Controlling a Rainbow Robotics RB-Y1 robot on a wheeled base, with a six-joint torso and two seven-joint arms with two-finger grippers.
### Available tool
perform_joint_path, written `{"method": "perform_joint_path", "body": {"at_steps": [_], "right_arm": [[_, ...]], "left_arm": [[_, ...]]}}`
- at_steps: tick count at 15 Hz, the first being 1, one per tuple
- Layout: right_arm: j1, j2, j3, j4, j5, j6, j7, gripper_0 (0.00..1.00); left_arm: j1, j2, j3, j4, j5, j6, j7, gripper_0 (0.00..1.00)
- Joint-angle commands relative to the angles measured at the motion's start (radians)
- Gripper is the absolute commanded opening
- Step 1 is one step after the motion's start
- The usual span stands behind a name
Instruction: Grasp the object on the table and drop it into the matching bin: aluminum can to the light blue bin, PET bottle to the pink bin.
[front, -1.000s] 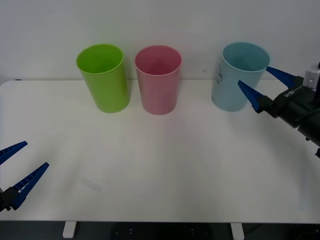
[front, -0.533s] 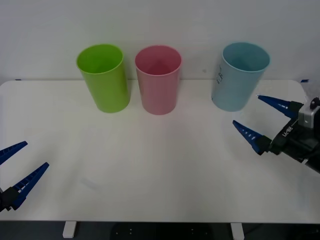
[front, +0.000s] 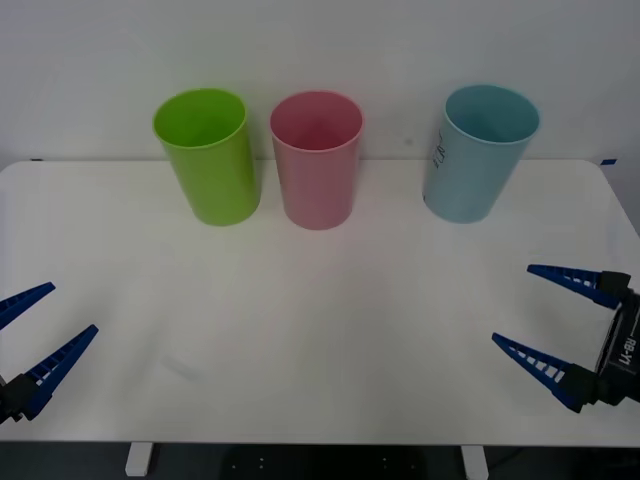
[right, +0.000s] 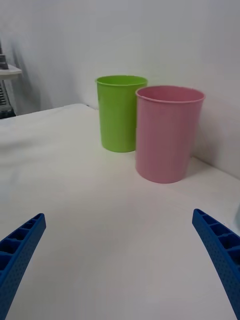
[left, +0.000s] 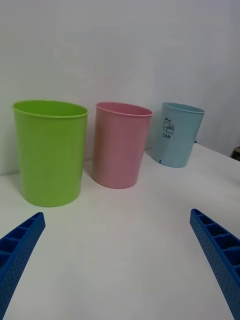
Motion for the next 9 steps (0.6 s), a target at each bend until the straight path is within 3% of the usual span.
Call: {"method": "perform_joint_path", "body": {"at_steps": [1,9], "right_arm": [[0.066,0.0,-0.02,-0.019,-0.009,-0.054,-0.008,1.0],[0.115,0.0,-0.028,-0.022,-0.005,-0.077,-0.016,1.0]], "left_arm": [[0.0,0.0,0.0,0.0,0.0,0.0,0.0,1.0],[0.0,0.0,0.0,0.0,0.0,0.0,0.0,1.0]]}}
